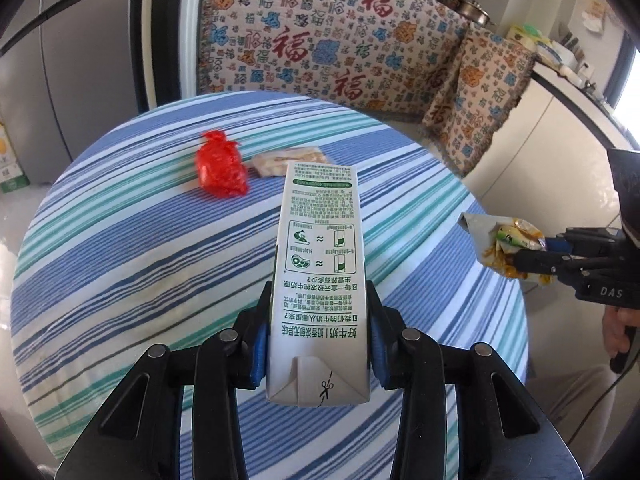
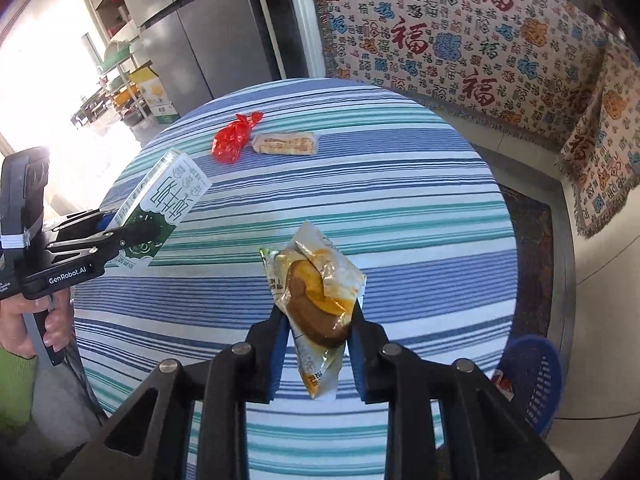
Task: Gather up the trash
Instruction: 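Carry the milk carton and snack wrapper over the blue wastebasket, then open both grippers to drop the carton and wrapper into the wastebasket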
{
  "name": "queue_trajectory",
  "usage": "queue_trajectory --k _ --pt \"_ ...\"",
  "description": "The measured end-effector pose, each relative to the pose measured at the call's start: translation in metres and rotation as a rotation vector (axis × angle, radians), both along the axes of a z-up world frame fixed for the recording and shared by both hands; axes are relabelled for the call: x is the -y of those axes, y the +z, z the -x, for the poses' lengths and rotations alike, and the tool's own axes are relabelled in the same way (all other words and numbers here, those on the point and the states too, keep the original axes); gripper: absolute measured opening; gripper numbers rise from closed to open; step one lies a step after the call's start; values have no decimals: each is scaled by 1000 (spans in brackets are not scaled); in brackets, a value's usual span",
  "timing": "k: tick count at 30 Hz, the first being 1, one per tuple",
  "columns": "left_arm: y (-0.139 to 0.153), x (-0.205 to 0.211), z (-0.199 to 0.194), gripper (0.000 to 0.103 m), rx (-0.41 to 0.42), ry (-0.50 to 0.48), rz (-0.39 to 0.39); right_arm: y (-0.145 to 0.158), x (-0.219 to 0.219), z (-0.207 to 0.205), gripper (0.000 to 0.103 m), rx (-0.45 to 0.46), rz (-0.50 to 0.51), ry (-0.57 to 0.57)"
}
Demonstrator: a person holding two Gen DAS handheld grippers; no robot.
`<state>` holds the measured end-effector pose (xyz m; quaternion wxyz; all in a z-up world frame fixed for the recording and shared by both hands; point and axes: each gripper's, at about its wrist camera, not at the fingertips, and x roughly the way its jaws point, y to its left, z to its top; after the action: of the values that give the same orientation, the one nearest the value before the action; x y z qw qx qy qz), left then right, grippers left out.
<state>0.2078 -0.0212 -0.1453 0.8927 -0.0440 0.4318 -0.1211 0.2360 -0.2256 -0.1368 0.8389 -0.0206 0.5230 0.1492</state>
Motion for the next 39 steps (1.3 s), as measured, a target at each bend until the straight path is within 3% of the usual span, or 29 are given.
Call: queue_trajectory --k 4,11,20,28,39 --pt "14 54 0 40 8 -76 8 14 55 17 28 28 12 -95" --pt "32 184 -5 40 26 -264 6 21 161 48 28 33 52 -294" --pt "12 313 -16 40 -37 -413 50 2 260 74 28 14 24 -483" --pt "-37 380 -31 41 -130 -448 52 -40 328 76 28 -23 -36 -601" --pt "-92 419 -53 41 -205 -422 35 -97 378 71 28 -81 -96 -671"
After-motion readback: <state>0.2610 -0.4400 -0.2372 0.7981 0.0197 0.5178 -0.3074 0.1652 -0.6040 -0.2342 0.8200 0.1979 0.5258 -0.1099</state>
